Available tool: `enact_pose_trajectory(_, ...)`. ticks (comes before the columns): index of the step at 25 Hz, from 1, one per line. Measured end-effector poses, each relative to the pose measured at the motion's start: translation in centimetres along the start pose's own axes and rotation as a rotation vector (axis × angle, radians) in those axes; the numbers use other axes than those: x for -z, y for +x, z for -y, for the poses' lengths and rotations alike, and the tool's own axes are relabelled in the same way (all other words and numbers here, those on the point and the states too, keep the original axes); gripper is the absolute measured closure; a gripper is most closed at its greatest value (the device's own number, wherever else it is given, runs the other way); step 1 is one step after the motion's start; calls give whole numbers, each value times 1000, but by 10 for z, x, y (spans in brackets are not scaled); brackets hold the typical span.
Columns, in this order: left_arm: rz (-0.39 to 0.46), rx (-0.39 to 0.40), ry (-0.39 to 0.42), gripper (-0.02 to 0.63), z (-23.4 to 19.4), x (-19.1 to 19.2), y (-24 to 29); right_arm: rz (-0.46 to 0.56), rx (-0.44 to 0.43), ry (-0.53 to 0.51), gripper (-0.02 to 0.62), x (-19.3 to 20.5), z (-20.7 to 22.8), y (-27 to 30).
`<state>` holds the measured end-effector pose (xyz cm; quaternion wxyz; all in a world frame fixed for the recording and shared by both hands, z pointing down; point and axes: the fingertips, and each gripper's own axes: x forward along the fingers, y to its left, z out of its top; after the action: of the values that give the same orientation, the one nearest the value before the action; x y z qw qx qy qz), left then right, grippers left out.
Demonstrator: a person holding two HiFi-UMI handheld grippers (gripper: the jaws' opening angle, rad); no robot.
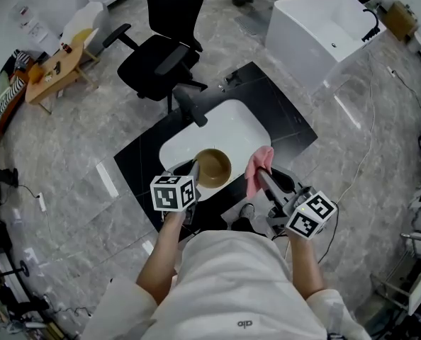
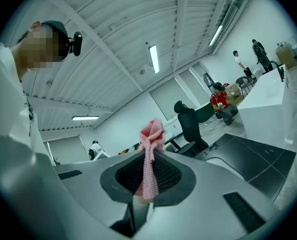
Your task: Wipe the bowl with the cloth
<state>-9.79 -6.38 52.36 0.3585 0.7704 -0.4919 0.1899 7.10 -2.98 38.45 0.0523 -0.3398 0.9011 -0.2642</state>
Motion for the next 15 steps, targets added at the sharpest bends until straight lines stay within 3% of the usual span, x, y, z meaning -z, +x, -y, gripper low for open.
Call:
enact_pose_trajectory(11, -116, -18, -46, 581, -46, 28, 48, -16, 152, 46, 566, 27, 20, -29)
enact_pose_trajectory(15, -171, -7, -24, 581, -52, 45, 70, -57, 175, 56, 566, 43, 26, -29)
